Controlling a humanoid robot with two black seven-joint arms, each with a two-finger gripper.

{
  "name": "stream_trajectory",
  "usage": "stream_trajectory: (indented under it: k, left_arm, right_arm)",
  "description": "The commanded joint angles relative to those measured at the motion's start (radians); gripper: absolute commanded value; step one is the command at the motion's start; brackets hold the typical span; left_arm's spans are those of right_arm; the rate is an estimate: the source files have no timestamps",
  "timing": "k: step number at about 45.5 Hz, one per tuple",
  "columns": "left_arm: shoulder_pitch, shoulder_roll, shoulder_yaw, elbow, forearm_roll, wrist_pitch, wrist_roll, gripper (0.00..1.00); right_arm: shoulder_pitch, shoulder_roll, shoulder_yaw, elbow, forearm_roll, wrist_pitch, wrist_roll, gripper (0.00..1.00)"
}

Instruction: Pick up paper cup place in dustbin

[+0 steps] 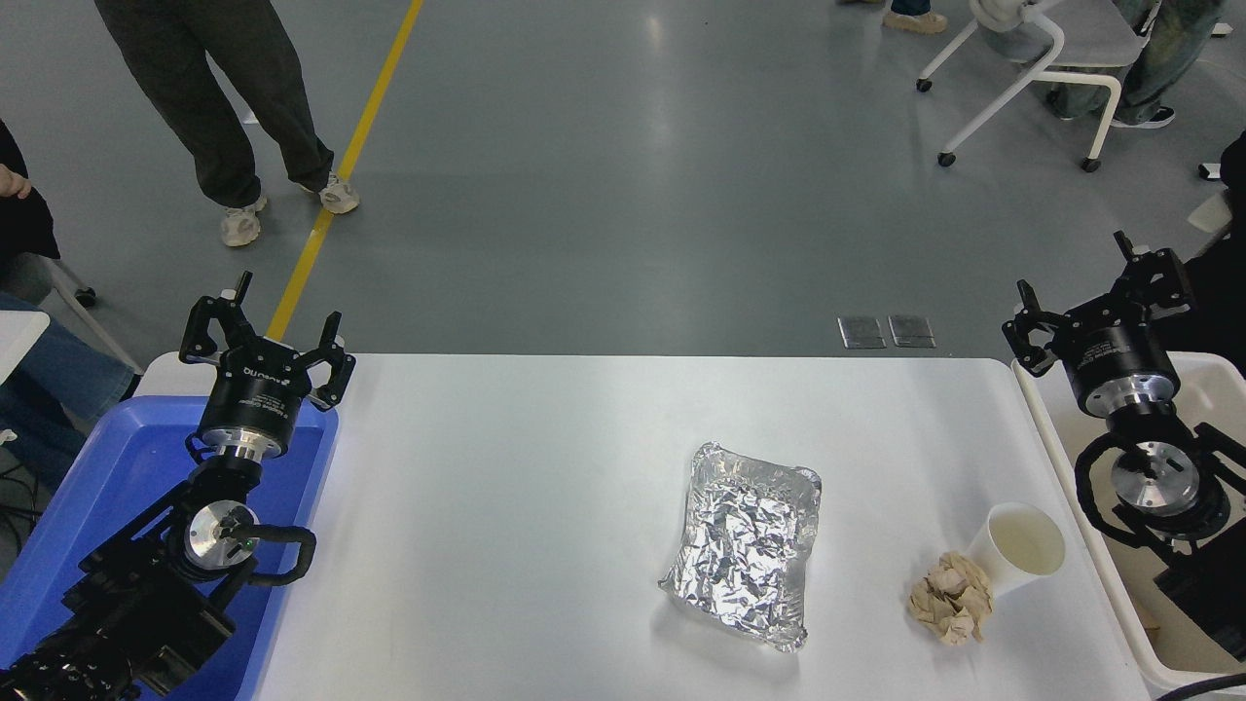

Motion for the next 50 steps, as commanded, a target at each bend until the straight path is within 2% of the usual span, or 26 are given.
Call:
stream_trajectory:
  k: [1, 41, 50]
  left_arm:
    - [0.0, 0.0, 0.0, 0.001, 0.0, -0.001, 0.0, 0.98]
    - [0.0, 0.0, 0.0, 0.0, 0.0, 0.0, 0.0, 0.98]
    - [0.0, 0.0, 0.0, 0.0, 0.0, 0.0, 0.0, 0.98]
  right_arm:
    - [0.001, 0.002, 0.001, 0.0, 0.0, 0.0, 0.0, 1.0]
    - [0.014, 0.002, -0.014, -0.001, -0.017, 0.006, 0.0, 1.0]
    - [0.077, 0.001, -0.088, -0.015, -0.018, 0.002, 0.0, 1.0]
